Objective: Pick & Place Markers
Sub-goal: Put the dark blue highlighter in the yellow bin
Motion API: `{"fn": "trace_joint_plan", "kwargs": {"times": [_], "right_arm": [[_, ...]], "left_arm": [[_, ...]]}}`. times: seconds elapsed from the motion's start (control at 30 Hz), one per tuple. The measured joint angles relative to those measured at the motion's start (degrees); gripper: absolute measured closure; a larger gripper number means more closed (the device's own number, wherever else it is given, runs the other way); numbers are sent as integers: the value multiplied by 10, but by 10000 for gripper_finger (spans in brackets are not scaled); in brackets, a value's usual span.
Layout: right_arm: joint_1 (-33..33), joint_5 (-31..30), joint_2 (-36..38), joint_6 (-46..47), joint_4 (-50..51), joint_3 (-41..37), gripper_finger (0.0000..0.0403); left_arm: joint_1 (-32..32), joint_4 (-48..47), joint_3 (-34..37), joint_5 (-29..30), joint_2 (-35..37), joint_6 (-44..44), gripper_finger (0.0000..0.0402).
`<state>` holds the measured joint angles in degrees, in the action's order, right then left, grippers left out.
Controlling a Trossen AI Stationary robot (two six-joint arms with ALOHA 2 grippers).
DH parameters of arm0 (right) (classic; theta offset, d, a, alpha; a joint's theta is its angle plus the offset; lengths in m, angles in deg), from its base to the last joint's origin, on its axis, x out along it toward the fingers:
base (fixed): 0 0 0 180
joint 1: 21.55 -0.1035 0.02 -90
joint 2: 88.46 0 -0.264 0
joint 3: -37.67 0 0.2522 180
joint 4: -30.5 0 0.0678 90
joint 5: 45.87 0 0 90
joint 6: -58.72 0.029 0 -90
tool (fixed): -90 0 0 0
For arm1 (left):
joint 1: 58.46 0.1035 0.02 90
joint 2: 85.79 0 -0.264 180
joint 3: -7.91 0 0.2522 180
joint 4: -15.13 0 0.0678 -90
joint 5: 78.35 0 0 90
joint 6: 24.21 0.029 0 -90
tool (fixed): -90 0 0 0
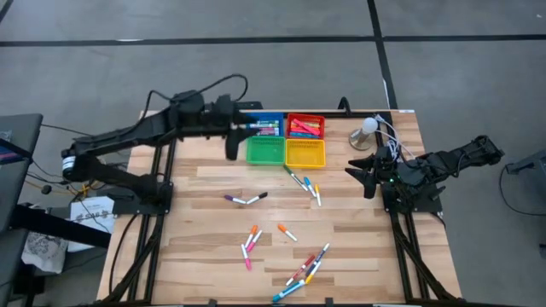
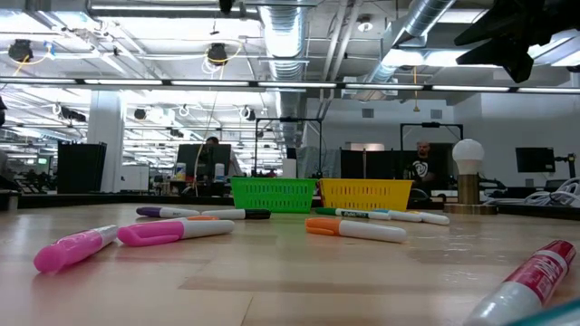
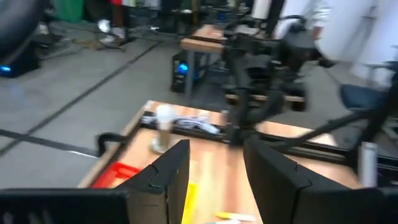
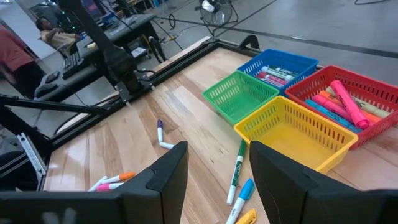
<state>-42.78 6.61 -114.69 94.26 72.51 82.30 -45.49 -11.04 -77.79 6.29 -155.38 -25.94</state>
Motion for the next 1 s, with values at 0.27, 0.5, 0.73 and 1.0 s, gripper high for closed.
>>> {"fn": "trace_joint_plan", "kwargs": {"times": [0.27,0.5,0.73,1.0], "right_arm": [[0,0,0,0,0,0,241],[0,0,0,0,0,0,241],[0,0,0,0,0,0,241],[0,0,0,0,-9,0,241]], "left_arm": [[-84,-2,68,0,62,-35,251],[-127,0,112,2,84,-66,251],[-153,21,165,2,84,-119,251],[-166,105,256,2,84,-184,251]]}}
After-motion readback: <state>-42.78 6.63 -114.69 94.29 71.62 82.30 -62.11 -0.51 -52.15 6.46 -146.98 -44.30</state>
